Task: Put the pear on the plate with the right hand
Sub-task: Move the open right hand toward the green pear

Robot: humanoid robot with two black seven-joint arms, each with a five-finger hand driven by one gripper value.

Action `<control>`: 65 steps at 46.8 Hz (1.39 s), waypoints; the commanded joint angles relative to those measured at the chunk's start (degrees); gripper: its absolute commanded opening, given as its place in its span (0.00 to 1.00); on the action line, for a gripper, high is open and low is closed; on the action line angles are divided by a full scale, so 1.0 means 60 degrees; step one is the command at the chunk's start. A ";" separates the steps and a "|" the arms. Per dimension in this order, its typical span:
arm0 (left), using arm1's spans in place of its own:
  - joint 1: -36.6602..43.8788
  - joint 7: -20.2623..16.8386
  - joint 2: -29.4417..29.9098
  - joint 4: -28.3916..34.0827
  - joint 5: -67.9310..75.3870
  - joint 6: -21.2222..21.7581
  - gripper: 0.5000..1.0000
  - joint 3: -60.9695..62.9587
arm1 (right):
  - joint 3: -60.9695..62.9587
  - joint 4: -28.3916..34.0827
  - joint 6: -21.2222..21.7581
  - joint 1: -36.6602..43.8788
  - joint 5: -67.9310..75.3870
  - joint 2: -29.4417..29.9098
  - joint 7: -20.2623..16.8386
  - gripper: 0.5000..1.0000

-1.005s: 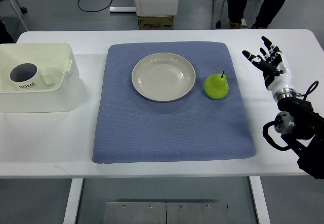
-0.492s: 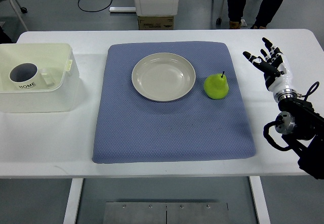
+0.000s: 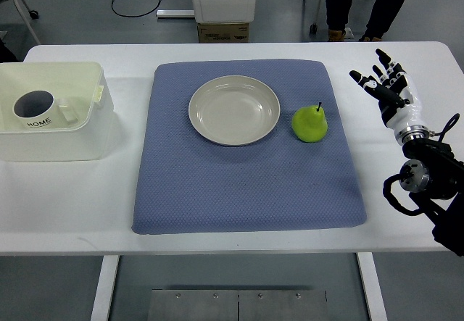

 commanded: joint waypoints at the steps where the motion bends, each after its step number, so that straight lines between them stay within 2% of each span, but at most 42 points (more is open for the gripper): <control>1: 0.0000 0.0000 0.0000 -0.0001 0.0001 -0.0001 1.00 0.0000 | -0.0002 -0.0003 0.0086 -0.0020 0.0000 -0.0076 -0.0001 1.00; 14: 0.0000 0.0000 0.0000 -0.0001 0.0001 -0.0001 1.00 0.0000 | -0.0104 0.0041 0.0657 -0.0166 -0.0073 -0.0442 0.0394 1.00; 21: 0.0000 0.0000 0.0000 -0.0001 0.0001 -0.0001 1.00 0.0000 | -0.0587 0.0099 0.0833 -0.0196 -0.0088 -0.0617 0.0983 1.00; 36: 0.0000 0.0000 0.0000 -0.0001 0.0001 -0.0001 1.00 0.0000 | -0.2170 0.0451 0.0950 -0.0211 -0.0132 -0.0794 0.0983 1.00; 47: 0.0000 0.0000 0.0000 -0.0001 0.0001 -0.0001 1.00 0.0000 | -0.2258 0.0480 0.0950 -0.0269 -0.0146 -0.0779 0.0983 1.00; 55: 0.0000 0.0000 0.0000 -0.0001 0.0001 -0.0001 1.00 0.0000 | -0.2258 0.0466 0.1302 -0.0269 -0.0146 -0.0808 0.0983 1.00; 65: 0.0000 0.0000 0.0000 -0.0001 0.0001 -0.0001 1.00 0.0000 | -0.2287 0.0481 0.1346 -0.0328 -0.0307 -0.0867 0.0983 1.00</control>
